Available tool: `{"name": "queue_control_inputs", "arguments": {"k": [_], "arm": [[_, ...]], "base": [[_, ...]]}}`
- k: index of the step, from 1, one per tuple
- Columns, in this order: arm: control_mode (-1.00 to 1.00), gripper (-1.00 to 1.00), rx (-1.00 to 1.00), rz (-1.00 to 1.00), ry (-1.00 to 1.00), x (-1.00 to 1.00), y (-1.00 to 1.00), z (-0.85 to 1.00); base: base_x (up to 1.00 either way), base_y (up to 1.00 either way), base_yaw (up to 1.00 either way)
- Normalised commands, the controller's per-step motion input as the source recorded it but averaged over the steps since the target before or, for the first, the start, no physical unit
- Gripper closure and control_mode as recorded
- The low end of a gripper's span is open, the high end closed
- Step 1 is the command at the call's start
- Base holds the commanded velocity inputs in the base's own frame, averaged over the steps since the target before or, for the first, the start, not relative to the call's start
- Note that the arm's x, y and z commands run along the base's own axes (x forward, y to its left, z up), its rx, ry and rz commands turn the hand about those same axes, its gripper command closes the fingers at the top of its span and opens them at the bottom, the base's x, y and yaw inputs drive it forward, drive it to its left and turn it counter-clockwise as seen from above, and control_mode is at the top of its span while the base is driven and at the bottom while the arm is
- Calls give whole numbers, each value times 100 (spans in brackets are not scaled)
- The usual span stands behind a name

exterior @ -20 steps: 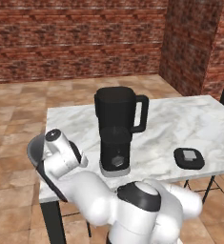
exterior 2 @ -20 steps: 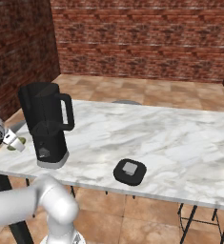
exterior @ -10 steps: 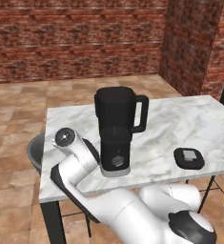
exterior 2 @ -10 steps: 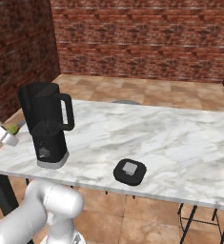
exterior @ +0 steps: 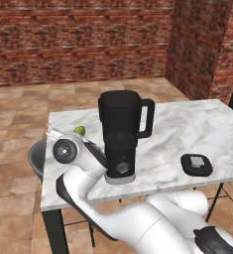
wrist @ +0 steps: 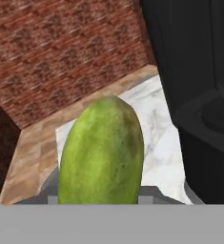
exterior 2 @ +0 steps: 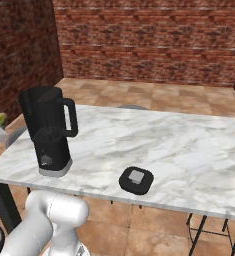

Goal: Open the blender lid, put the mango in the blender, close the lid, and start the blender.

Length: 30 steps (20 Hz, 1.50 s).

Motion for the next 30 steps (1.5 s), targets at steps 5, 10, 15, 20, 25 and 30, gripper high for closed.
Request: {"name": "queue_control_inputs", "arguments": {"k": [5, 10, 15, 20, 25, 30], "arm": [[-100, 100, 0, -8, -23, -17, 0, 100], [-100, 100, 0, -14, -18, -12, 0, 100], [-100, 100, 0, -22, -6, -6, -8, 100], [-100, 100, 0, -18, 5, 0, -40, 70], [-100, 100, 0, -7, 12, 0, -65, 19], [-100, 100, 10, -4, 12, 12, -83, -6]], "base": [[0, 0, 0], [0, 0, 0], [0, 0, 0], [0, 0, 0], [0, 0, 0], [0, 0, 0]]}}
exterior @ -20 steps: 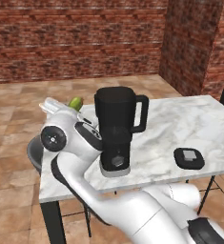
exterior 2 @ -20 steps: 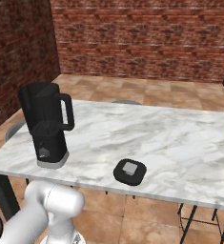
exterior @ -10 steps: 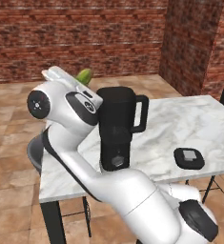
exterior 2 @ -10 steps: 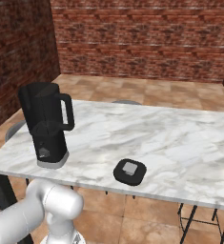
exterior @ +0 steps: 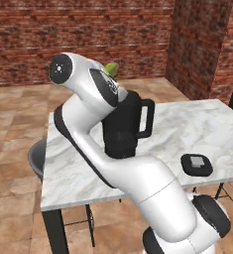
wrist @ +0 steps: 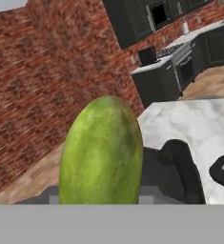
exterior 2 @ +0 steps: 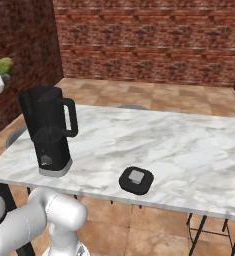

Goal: Open the blender lid, put the mango in the blender, close the lid, and start the blender.

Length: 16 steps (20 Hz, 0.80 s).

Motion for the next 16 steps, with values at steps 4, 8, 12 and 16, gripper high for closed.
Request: {"name": "queue_control_inputs", "arguments": {"k": [4, 8, 12, 16], "arm": [[-100, 100, 18, 0, 14, 21, -88, -32], [-100, 100, 20, 0, 13, 18, -76, -42], [-100, 100, 12, 0, 21, 23, -22, -43], [-100, 100, 5, 1, 27, 33, 0, -47]], "base": [[0, 0, 0], [0, 0, 0], [0, 0, 0], [0, 0, 0]]}}
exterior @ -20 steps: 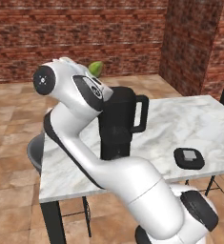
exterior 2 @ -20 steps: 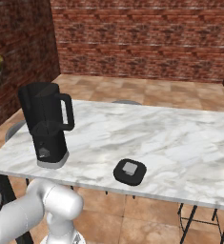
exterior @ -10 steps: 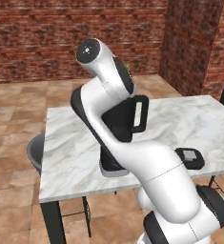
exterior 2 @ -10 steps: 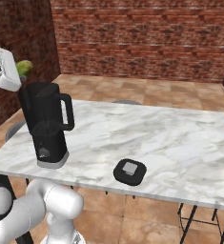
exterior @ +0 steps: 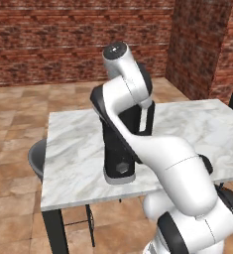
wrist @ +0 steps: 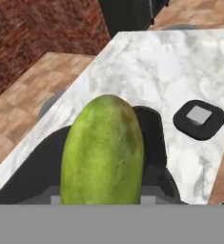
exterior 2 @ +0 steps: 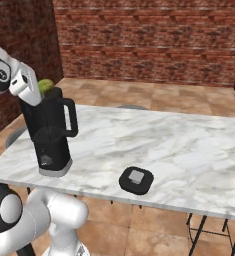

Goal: Open the blender lid, put the mango in the blender, close the lid, and start the blender.

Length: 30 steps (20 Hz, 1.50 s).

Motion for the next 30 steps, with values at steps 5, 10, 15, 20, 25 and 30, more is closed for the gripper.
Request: {"name": "queue_control_inputs", "arguments": {"k": [5, 10, 15, 20, 25, 30], "arm": [[-100, 100, 0, 5, 27, 35, 1, -43], [-100, 100, 0, 8, 23, 15, 1, -41], [-100, 100, 0, 12, 15, 0, 20, -33], [-100, 100, 0, 14, 8, 0, 30, -33], [-100, -100, 1, 10, 3, 0, 11, -38], [-100, -100, 3, 1, 0, 0, -3, -22]], "base": [[0, 0, 0], [0, 0, 0], [0, 0, 0], [0, 0, 0], [0, 0, 0], [0, 0, 0]]}}
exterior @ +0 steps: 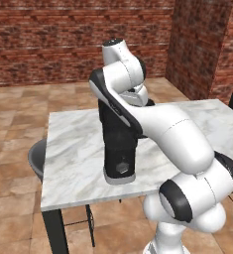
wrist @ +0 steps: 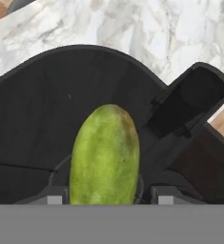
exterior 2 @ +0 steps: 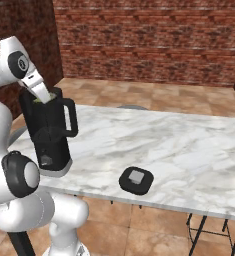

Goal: Open the blender lid, put the mango in the blender, close the lid, and start the blender.

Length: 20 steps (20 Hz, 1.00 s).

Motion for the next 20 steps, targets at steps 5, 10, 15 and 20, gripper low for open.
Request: {"name": "queue_control_inputs", "arguments": {"k": [5, 10, 15, 20], "arm": [[-100, -100, -1, 0, 0, 0, 0, -6], [-100, -100, 0, 0, 0, -2, -2, 2], [-100, -100, 5, 2, -15, -33, -42, 60], [-100, -100, 8, 8, -26, -43, -71, 71]], "base": [[0, 0, 0], [0, 0, 0], [0, 0, 0], [0, 0, 0]]}}
